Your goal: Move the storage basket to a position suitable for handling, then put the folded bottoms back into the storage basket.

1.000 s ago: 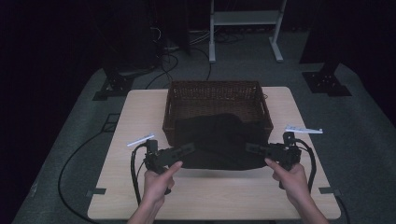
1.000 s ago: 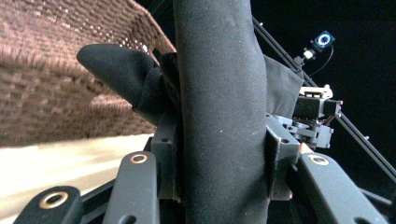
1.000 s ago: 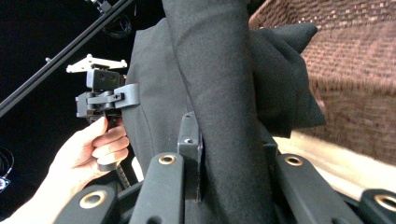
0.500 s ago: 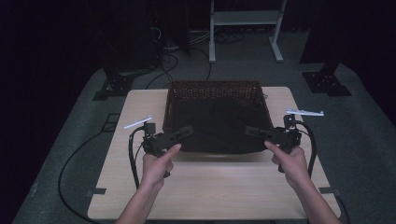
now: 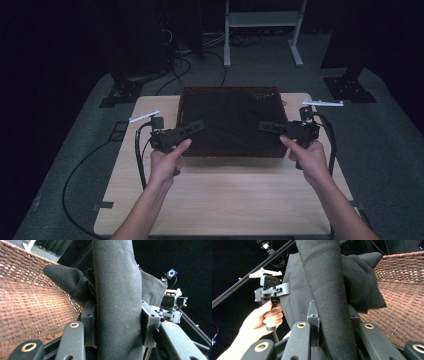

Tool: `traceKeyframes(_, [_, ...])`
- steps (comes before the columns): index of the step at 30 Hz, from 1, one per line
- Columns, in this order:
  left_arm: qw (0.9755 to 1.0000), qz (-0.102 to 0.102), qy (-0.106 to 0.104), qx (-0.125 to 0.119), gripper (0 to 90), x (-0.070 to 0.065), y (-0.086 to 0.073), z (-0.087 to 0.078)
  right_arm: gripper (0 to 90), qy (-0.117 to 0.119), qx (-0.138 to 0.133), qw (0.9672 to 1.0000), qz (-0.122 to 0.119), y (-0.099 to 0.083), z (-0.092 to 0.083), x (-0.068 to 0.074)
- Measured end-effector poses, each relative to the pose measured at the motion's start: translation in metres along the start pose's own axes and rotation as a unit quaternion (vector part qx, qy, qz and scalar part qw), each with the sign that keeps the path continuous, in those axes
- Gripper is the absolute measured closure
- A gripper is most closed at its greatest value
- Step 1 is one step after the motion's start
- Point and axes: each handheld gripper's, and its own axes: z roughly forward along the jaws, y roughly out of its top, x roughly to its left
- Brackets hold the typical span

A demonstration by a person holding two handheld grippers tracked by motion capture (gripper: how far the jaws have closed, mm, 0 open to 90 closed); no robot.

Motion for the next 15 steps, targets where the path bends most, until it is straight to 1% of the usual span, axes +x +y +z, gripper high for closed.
traceKeyframes(1, [1.0,-0.001,0.0,-0.002,56.6,0.001,0.003,0.001,72.2,-0.002,0.002,1.0,-0.002,0.003,0.002,-0.001])
traceKeyframes(2, [1.0,0.0,0.001,-0.006,56.6,0.002,0.005,0.002,72.2,0.001,0.003,1.0,0.003,0.006,0.003,-0.001])
traceKeyframes(4, [0.9999,-0.005,0.004,-0.01,56.7,0.004,0.01,0.004,72.2,0.001,0.002,1.0,0.002,0.01,0.007,-0.003])
traceKeyframes(5, [0.9999,-0.003,0.008,-0.008,56.7,0.006,0.016,0.006,72.2,0.0,0.003,1.0,0.0,0.015,0.01,-0.004])
traceKeyframes(6, [0.9999,-0.003,0.008,-0.008,56.7,0.006,0.016,0.006,72.2,0.0,0.004,1.0,0.001,0.017,0.011,-0.004])
traceKeyframes(9, [0.9999,-0.002,0.009,-0.011,56.7,0.008,0.024,0.011,72.2,-0.002,0.006,1.0,-0.004,0.022,0.014,-0.006])
traceKeyframes(12, [0.9999,0.0,0.011,-0.01,56.7,0.011,0.032,0.014,72.2,-0.001,0.005,1.0,-0.004,0.033,0.018,-0.011])
traceKeyframes(14, [0.9999,0.003,0.014,-0.007,56.7,0.013,0.037,0.017,72.2,0.0,0.004,1.0,-0.004,0.035,0.019,-0.013])
traceKeyframes(15, [0.9998,0.005,0.016,-0.006,56.7,0.015,0.043,0.02,72.2,-0.001,0.007,1.0,-0.005,0.039,0.022,-0.016])
